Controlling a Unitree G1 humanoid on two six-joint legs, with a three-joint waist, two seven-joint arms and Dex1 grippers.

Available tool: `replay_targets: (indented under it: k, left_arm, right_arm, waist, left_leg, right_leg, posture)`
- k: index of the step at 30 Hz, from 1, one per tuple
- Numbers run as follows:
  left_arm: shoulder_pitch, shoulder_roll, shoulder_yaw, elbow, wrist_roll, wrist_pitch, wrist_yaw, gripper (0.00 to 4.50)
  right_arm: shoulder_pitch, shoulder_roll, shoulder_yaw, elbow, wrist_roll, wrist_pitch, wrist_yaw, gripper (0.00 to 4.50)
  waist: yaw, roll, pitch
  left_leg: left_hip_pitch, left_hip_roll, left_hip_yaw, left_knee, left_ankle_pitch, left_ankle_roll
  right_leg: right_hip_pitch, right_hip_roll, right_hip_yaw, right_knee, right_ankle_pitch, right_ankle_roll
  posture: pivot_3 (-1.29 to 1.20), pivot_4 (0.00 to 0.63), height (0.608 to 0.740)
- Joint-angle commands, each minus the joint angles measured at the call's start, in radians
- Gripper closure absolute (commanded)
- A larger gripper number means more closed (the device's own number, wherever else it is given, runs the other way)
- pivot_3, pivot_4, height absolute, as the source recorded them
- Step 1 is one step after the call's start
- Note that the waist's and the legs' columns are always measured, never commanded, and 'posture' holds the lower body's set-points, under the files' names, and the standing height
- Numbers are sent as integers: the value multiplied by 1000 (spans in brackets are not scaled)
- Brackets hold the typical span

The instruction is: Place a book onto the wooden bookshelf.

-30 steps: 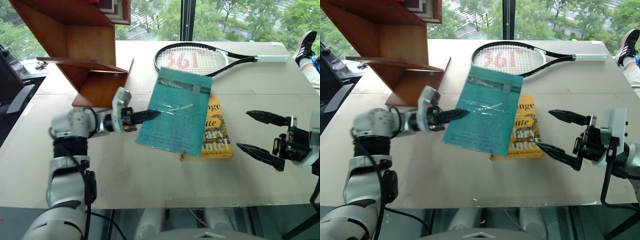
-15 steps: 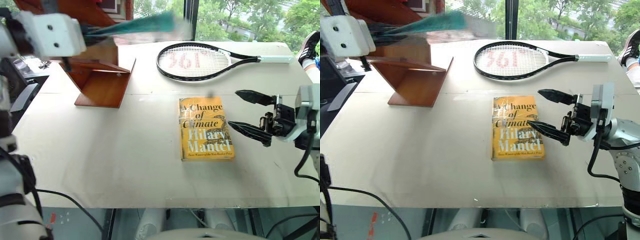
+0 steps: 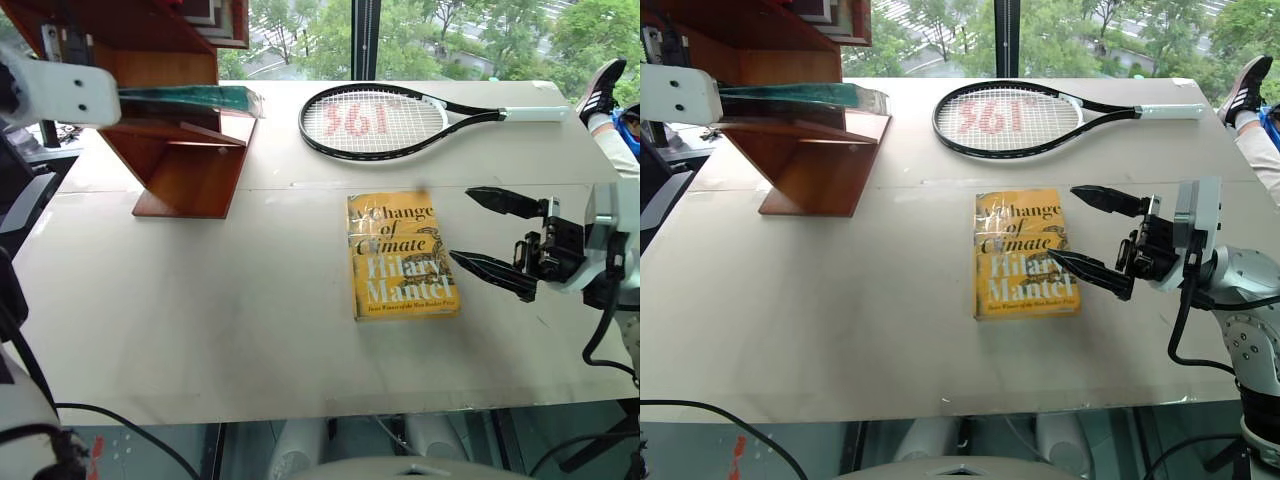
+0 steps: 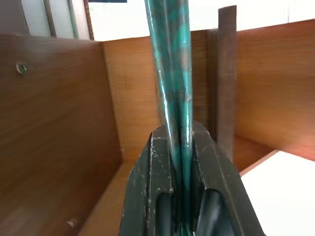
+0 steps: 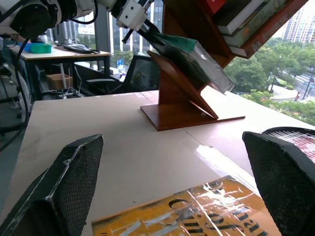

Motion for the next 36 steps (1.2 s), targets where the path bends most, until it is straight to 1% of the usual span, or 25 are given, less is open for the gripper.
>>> replay_targets:
  k: [1, 3, 7, 9, 10, 11, 13, 14, 15, 16, 17, 19, 20, 21, 24, 25, 27, 28, 29, 31, 33, 34, 36]
  left_arm:
    - [-7, 44, 104, 21, -127, 24, -81, 2457]
    - [13, 48, 175, 14, -222, 54, -176, 1614]
    - [69, 66, 282, -37, -365, 111, -292, 1614]
    - [121, 74, 346, -91, -455, 182, -346, 1614]
    - [164, 79, 375, -138, -502, 226, -382, 1614]
    - [226, 79, 409, -220, -564, 307, -418, 1614]
    - [448, 62, 505, -584, -757, 637, -433, 1614]
    - [562, 55, 554, -769, -837, 791, -408, 1614]
    - [682, 41, 605, -974, -919, 943, -357, 1614]
    - [774, 28, 647, -1134, -981, 1063, -303, 1614]
    - [852, 1, 684, -1300, -1094, 1218, -214, 1614]
    - [972, -51, 723, -1542, -1242, 1409, -83, 1614]
    - [1010, -94, 725, -1627, -1320, 1481, -7, 1614]
    - [1035, -129, 723, -1682, -1357, 1518, 54, 1614]
    - [1089, -242, 686, -1790, -1425, 1587, 211, 1614]
    - [1094, -294, 669, -1810, -1429, 1591, 273, 1614]
    - [1132, -431, 599, -1837, -1356, 1544, 395, 1614]
    - [1150, -509, 563, -1837, -1314, 1490, 429, 1614]
    - [1176, -561, 528, -1834, -1274, 1456, 449, 1614]
    - [1219, -610, 481, -1830, -1211, 1419, 463, 1614]
    - [1258, -638, 466, -1821, -1181, 1406, 476, 1614]
    - [1285, -642, 464, -1815, -1167, 1392, 469, 1614]
    - [1365, -613, 489, -1767, -1159, 1393, 422, 1614]
  right_arm:
    - [-9, -3, -37, -37, 33, -8, -8, 0]
    - [-18, -3, -30, -28, 36, -9, -7, 0]
    - [-42, -6, -20, -3, 41, -7, 10, 0]
    - [-73, -13, -14, 21, 42, -2, 23, 0]
    - [-91, -14, -11, 33, 43, 1, 26, 0]
    - [-106, -16, -11, 45, 44, 4, 32, 0]
    - [-139, -21, -10, 62, 48, 10, 40, 0]
    - [-150, -22, -11, 68, 52, 12, 43, 0]
    - [-162, -20, -12, 72, 60, 15, 44, 0]
    - [-169, -19, -14, 76, 65, 18, 47, 0]
    - [-178, -16, -11, 78, 66, 21, 44, 0]
    - [-186, -11, -9, 81, 66, 24, 43, 0]
    - [-187, -10, -7, 80, 64, 24, 43, 0]
    - [-186, -10, -7, 79, 63, 25, 43, 0]
    - [-180, -8, -13, 69, 68, 28, 35, 0]
    - [-175, -8, -13, 64, 67, 27, 32, 0]
    - [-164, -5, -11, 39, 70, 32, 14, 0]
    - [-153, -5, -10, 26, 68, 32, 7, 0]
    - [-143, -4, -11, 13, 69, 35, -6, 0]
    - [-119, -7, -21, -5, 67, 39, -23, 0]
    - [-82, -19, -41, -22, 61, 41, -34, 0]
    - [-54, -29, -57, -30, 56, 44, -38, 0]
    - [47, -62, -96, -22, -2, 33, -37, 0]
  waist:
    - [0, -1, 0]
    - [4, -1, 0]
    - [6, -1, 0]
    - [7, -1, 0]
    - [7, -1, 0]
    - [7, -1, 0]
    - [5, 1, 1]
    - [5, 1, 1]
    - [7, 1, 1]
    - [9, 1, 1]
    - [12, 1, 1]
    - [16, 1, 1]
    - [15, 1, 1]
    - [15, 2, 0]
    - [17, 4, -1]
    - [17, 4, -1]
    - [19, 4, -1]
    - [21, 7, -3]
    - [24, 7, -3]
    - [27, 6, -3]
    - [34, 5, -3]
    - [37, 6, -3]
    - [41, 6, -4]
  left_leg:
    - [0, 1, 0, 0, 0, 0]
    - [-1, 2, 0, 0, 0, 0]
    - [-1, 2, -1, 1, 0, 0]
    - [-1, 2, -1, 1, 0, 0]
    - [-1, 3, -1, 1, 0, 0]
    - [-1, 3, -2, 1, 0, 0]
    - [-1, 3, -3, 1, 0, 0]
    - [0, 4, -3, 2, 0, 0]
    - [0, 5, -3, 2, 0, 0]
    - [-1, 5, -4, 2, 0, 0]
    - [-1, 5, -4, 1, 0, 0]
    - [-2, 5, -5, 2, 0, 0]
    - [-2, 5, -5, 2, 0, 0]
    - [-1, 5, -4, 1, 0, 0]
    - [1, 5, -3, 1, 0, 0]
    - [3, 5, -3, 1, 0, 0]
    - [3, 5, -3, 1, 0, 0]
    - [4, 5, -2, 1, 0, 0]
    - [4, 4, -1, 1, 0, 0]
    - [3, 4, -1, 1, 0, -1]
    - [3, 4, 0, 1, 2, -3]
    - [2, 4, 0, 0, 2, -4]
    - [3, 4, 1, 0, 2, -4]
  right_leg:
    - [0, 0, 0, 0, 0, 0]
    - [0, 0, -1, -1, 0, 0]
    - [0, -1, -1, -1, 0, 0]
    - [0, -1, -1, -1, 0, 0]
    - [0, -1, -1, 0, 0, 0]
    - [0, -1, -1, 0, 0, 0]
    - [0, -1, -1, 0, 0, 0]
    - [0, -1, 0, 0, 0, 0]
    - [0, -1, 1, 0, 0, 0]
    - [0, -1, 0, 0, 0, 0]
    - [0, -2, 0, -1, 0, 0]
    - [0, -2, 1, -2, 0, -1]
    - [0, -2, 1, -2, 0, -1]
    - [0, -2, 1, -2, 0, -1]
    - [0, -1, 2, 0, 0, -1]
    - [1, -1, 2, 1, 0, -1]
    - [2, -1, 2, 1, 1, -1]
    - [2, -1, 3, 1, 1, -1]
    - [3, -1, 4, 0, 1, -1]
    - [2, -1, 4, -1, 1, -2]
    - [1, -1, 6, -1, 1, -2]
    - [0, -1, 5, -1, 1, -2]
    - [0, -1, 5, -1, 1, -2]
  posture:
    - [0, 150, 740]
    - [0, 150, 740]
    - [0, 150, 740]
    - [0, 150, 740]
    - [0, 150, 740]
    - [0, 150, 740]
    - [0, 150, 740]
    - [0, 150, 740]
    - [0, 150, 740]
    - [0, 150, 740]
    - [0, 150, 740]
    - [0, 150, 740]
    - [0, 150, 740]
    - [0, 150, 740]
    - [0, 150, 740]
    - [0, 150, 740]
    - [0, 150, 740]
    - [0, 150, 740]
    - [0, 150, 740]
    - [0, 150, 740]
    - [0, 150, 740]
    - [0, 150, 740]
    - [0, 150, 740]
